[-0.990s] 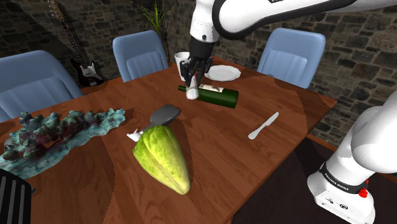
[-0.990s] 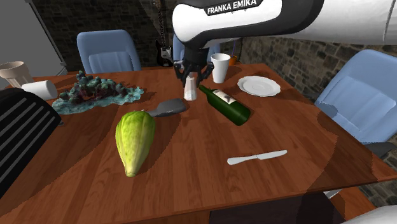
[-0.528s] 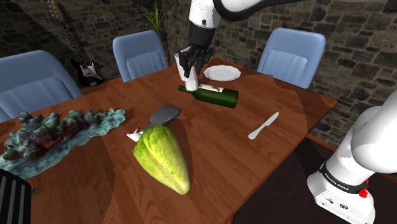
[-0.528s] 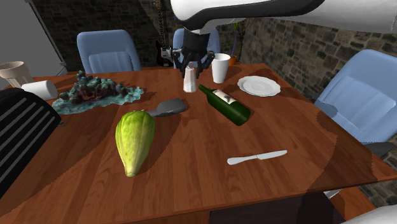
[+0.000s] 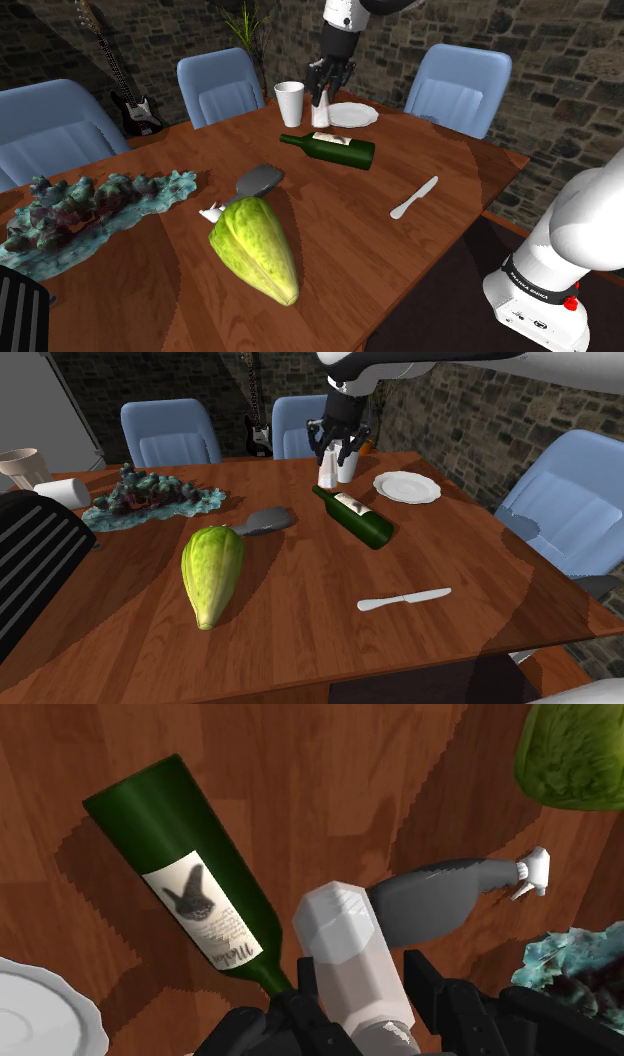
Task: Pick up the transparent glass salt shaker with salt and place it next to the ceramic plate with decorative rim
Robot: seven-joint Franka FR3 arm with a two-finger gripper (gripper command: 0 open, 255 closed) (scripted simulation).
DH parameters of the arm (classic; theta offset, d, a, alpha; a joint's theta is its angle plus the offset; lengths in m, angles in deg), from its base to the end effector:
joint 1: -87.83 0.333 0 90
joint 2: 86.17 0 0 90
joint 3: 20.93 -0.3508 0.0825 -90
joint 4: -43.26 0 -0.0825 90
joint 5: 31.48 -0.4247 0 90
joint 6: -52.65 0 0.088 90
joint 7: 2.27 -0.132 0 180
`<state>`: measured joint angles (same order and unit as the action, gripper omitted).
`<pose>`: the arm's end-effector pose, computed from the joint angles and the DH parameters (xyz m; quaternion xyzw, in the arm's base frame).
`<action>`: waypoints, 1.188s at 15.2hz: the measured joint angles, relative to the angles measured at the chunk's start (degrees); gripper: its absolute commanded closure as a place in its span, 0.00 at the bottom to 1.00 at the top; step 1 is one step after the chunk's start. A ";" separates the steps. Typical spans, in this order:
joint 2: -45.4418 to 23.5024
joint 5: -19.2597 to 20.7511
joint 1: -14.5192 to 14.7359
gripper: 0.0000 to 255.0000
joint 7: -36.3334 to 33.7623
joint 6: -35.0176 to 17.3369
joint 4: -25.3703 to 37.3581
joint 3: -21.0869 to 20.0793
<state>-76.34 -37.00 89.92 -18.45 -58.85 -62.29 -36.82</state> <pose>0.5405 0.1966 0.6254 -0.9907 -0.0053 -0.1214 0.0617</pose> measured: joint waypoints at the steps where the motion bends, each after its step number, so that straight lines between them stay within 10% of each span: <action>1: 0.31 -0.37 -0.54 1.00 1.61 -0.35 -0.76 0.94; 18: -2.27 -3.82 -9.48 1.00 25.95 3.16 2.43 15.72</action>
<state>-78.61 -40.82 80.43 7.51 -55.69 -59.86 -21.10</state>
